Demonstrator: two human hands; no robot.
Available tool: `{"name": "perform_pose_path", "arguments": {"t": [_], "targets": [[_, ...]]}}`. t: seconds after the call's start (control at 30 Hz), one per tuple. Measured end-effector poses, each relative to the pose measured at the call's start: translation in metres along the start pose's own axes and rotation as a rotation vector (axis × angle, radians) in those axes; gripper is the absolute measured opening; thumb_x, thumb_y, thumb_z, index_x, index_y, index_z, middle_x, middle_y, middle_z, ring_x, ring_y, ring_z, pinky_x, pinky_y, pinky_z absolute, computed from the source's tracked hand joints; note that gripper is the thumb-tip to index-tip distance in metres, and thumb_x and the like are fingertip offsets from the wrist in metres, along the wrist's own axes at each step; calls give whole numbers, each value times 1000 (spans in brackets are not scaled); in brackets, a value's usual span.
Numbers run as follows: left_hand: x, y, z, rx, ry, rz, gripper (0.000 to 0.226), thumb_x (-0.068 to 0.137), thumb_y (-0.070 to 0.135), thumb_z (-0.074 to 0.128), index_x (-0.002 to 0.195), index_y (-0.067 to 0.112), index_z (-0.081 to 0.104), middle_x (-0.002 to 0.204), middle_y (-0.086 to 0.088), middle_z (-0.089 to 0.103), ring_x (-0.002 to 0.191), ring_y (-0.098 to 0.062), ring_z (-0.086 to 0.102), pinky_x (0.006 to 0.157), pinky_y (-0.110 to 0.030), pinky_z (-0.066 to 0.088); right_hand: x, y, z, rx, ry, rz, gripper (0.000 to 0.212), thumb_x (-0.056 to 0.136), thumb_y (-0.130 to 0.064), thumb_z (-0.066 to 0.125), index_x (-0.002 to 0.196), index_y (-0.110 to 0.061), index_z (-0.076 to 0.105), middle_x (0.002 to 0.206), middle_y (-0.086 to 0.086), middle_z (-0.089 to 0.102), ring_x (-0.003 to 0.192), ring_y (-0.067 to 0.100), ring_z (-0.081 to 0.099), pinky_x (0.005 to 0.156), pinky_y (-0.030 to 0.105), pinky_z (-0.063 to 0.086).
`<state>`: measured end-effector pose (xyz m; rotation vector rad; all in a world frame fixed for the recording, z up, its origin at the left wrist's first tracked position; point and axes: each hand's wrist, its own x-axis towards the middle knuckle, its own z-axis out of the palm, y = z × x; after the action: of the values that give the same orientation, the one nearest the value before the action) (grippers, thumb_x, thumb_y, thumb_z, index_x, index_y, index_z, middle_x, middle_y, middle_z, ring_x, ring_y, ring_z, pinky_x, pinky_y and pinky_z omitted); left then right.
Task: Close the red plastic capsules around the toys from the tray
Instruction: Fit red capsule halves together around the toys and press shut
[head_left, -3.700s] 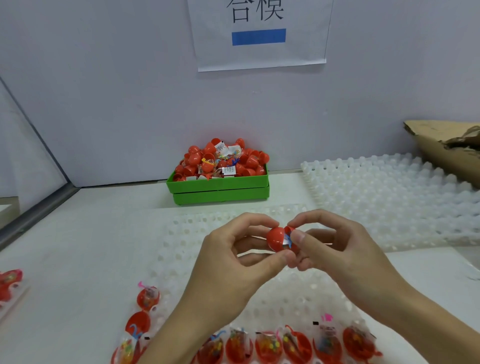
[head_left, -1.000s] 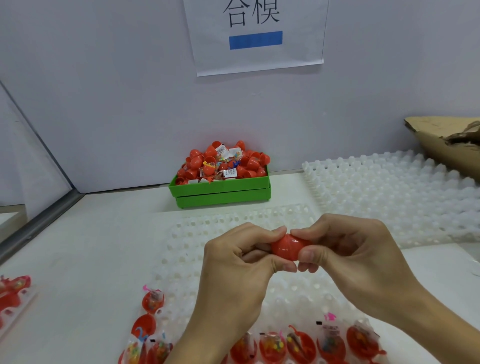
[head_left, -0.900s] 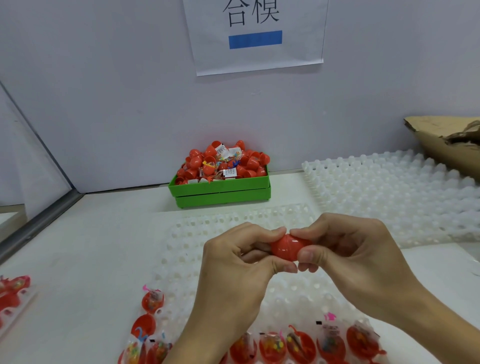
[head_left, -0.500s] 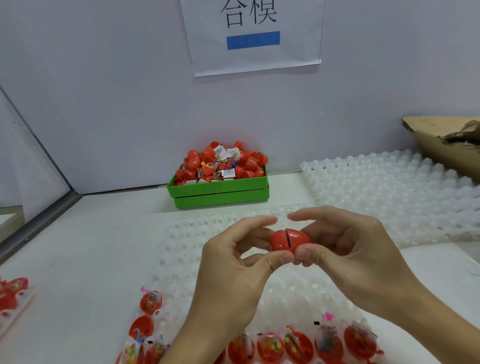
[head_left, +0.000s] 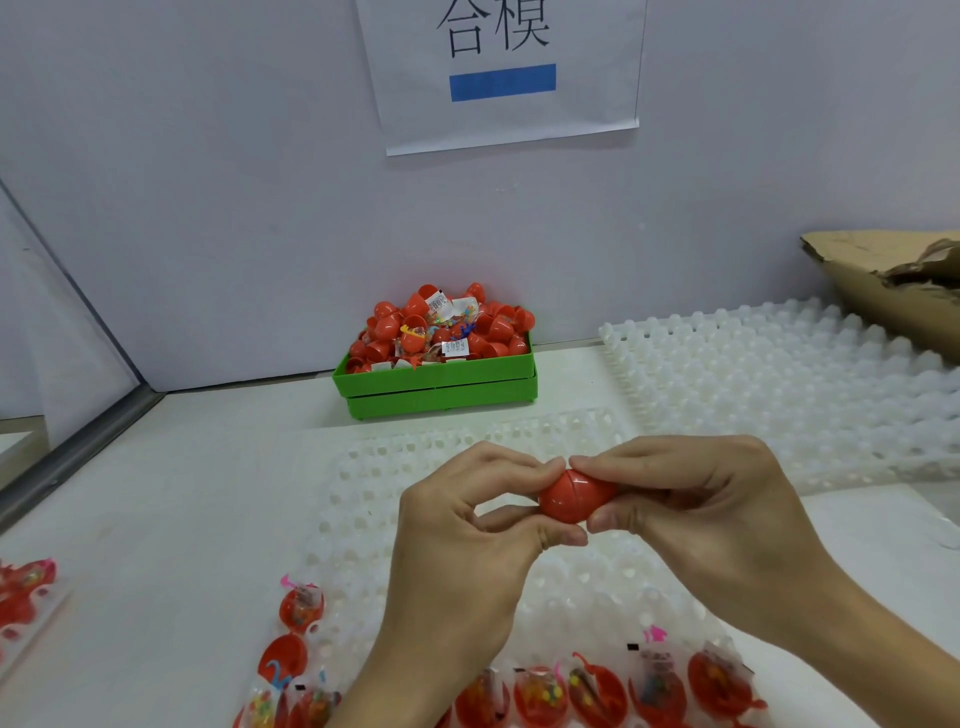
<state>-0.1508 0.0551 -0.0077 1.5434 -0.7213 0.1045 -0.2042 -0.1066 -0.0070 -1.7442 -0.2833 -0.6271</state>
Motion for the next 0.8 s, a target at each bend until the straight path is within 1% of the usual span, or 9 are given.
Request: {"name": "perform_pose_path", "arguments": {"t": [0.13,0.23,0.4,0.53,0.6,0.67,0.7,0.73,0.8], "targets": [[0,1,1,44,40,41,48,60,-26,76,82,16,80,83,-3,67,72,-11,71,62,-22,60,-3,2,1,-55,19,-24,48,65,13,79,91,-28,79,86,-7,78,81,12,76,75,23,60],[-1,0,2,77,51,63,52,62,-29,72,84,17,80,80,0,67,69,-12,70,60,-23,60,-4,4,0,-125,22,-33,45,68,15,78,91,-23,78,83,-8,77,80,9,75,76,21,59],[-2,-2,0,173,47,88,57,59,-22,79,87,28,78,75,8,69,70,-10,69,60,-22,58,-6,4,0,-235,17,-51,53,69,20,76,98,-25,75,77,-15,76,73,3,74,74,18,59],[-3,-5,2,212,73,91,57,58,-21,78,89,27,78,74,7,68,67,-13,69,60,-24,59,-7,4,5,-279,38,-26,52,73,15,76,102,-28,74,86,-22,75,76,1,73,72,19,59],[-3,-6,1,280,97,115,54,60,-15,80,94,27,76,75,7,67,69,-12,68,62,-25,59,-8,0,10,-216,7,-3,42,78,-3,76,104,-37,74,93,-23,75,85,1,73,76,23,59],[-3,-6,-2,363,104,197,38,64,0,81,93,24,78,76,8,66,72,-9,67,66,-22,58,-10,-7,16,-50,-67,54,32,81,-21,75,100,-46,74,98,-18,76,94,3,72,83,20,57],[-3,-6,-2,421,96,257,29,65,7,80,91,20,79,76,9,66,72,-6,66,67,-19,56,-10,-9,18,5,-74,91,29,80,-25,76,98,-47,73,98,-16,76,96,4,72,85,18,56],[-3,-6,-3,496,85,322,25,67,11,79,91,14,79,76,7,65,70,-5,64,66,-16,54,-10,-9,20,30,-61,129,29,79,-22,78,95,-46,74,97,-14,77,96,5,72,84,18,56],[-3,-7,0,632,69,438,22,68,14,79,90,7,78,74,2,63,66,-4,60,63,-12,50,-10,-6,20,75,-34,210,28,78,-6,79,89,-32,78,89,-7,78,89,7,74,79,16,56]]}}
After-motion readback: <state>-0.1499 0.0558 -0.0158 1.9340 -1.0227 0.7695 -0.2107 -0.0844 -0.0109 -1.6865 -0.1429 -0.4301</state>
